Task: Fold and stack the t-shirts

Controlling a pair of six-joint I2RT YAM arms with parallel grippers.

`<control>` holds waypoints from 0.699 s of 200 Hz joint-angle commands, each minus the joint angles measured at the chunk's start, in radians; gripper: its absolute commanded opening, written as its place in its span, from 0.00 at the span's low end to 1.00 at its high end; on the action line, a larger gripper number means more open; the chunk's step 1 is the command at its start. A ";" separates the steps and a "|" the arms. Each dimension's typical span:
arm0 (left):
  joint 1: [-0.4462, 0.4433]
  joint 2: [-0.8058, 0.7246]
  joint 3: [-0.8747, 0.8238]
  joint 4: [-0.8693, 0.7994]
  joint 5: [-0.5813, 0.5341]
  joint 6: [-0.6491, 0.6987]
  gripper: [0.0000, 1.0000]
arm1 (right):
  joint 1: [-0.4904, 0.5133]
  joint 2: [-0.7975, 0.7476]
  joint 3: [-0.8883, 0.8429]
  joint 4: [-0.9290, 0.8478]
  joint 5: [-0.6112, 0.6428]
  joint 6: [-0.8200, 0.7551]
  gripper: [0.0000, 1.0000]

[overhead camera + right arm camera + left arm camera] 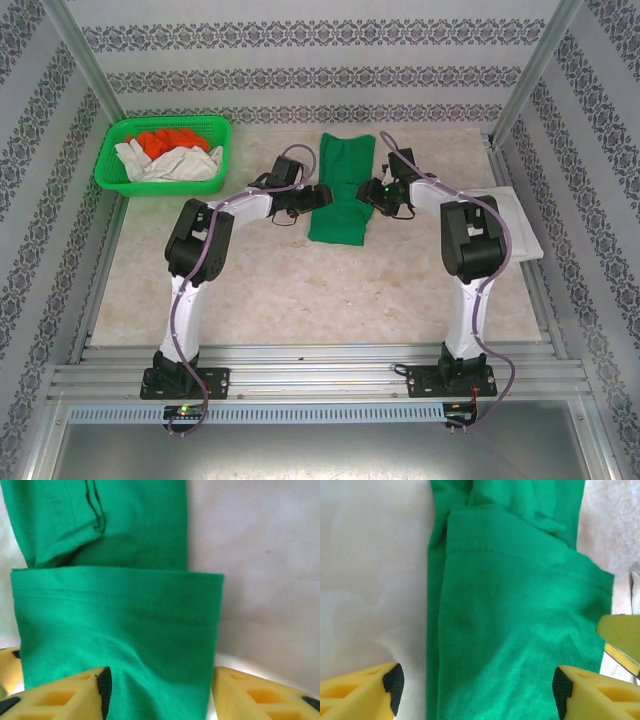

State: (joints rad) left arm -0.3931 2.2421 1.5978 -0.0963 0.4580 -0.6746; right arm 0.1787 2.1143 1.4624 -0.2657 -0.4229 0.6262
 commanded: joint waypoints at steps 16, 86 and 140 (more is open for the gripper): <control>-0.014 0.033 0.012 0.043 0.057 -0.065 0.75 | -0.002 0.043 0.025 0.109 -0.151 0.061 0.43; -0.008 -0.072 -0.096 0.031 -0.026 0.062 0.84 | -0.029 -0.081 -0.063 0.092 -0.055 0.032 0.60; 0.017 -0.293 -0.311 0.038 -0.173 0.212 0.94 | 0.012 -0.256 -0.102 -0.049 0.178 -0.186 0.72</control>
State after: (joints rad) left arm -0.3904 2.0552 1.3499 -0.0547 0.3737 -0.5629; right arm 0.1551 1.9030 1.3392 -0.2184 -0.3702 0.5900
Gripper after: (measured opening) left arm 0.935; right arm 0.712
